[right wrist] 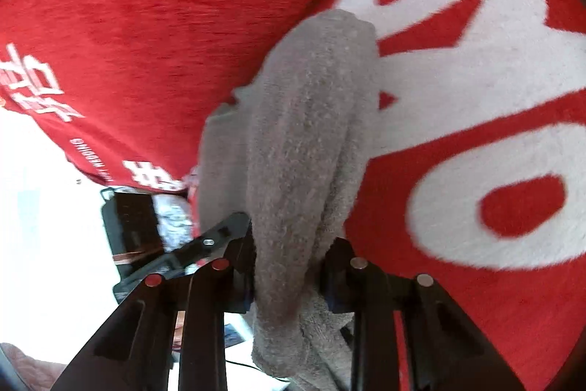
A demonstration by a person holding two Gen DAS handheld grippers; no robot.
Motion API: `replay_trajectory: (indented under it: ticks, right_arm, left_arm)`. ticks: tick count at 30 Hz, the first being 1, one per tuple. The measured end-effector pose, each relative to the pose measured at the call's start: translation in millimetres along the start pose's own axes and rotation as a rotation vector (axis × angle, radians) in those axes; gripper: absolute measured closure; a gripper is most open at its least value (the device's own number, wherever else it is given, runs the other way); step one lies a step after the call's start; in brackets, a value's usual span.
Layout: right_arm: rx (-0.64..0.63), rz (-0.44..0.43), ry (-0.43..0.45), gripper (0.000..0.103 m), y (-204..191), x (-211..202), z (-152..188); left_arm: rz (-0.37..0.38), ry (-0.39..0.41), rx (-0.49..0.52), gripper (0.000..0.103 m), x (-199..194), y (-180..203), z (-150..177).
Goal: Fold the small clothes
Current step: 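Grasp the sweater bundle edge with the left tool while the right tool pinches it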
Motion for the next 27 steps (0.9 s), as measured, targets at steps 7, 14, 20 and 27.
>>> replay_trajectory:
  ticks: [7, 14, 20, 27]
  right_arm:
    - [-0.035, -0.048, 0.009, 0.073, -51, -5, 22]
    - [-0.039, -0.082, 0.0, 0.073, -91, 21, 69]
    - [-0.008, -0.089, -0.049, 0.073, -91, 68, 108]
    - [-0.018, 0.217, -0.111, 0.061, -65, 105, 124]
  left_arm:
    - [0.066, 0.026, 0.012, 0.06, -51, -5, 19]
    - [0.031, 0.041, 0.043, 0.06, -104, -29, 50]
    - [-0.056, 0.038, 0.029, 0.059, -116, -83, 84]
    - [-0.15, 0.064, -0.085, 0.054, -113, -152, 107]
Point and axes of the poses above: each gripper's, at about its wrist camera, not at the fingertips, and x roughly the way its jaws point, y to its right, z to its underside, the point moved 4 cm from there along x, roughly the way its jaws point, and after that the axes turned 6 degrees about -x, right-handed, at the moved point
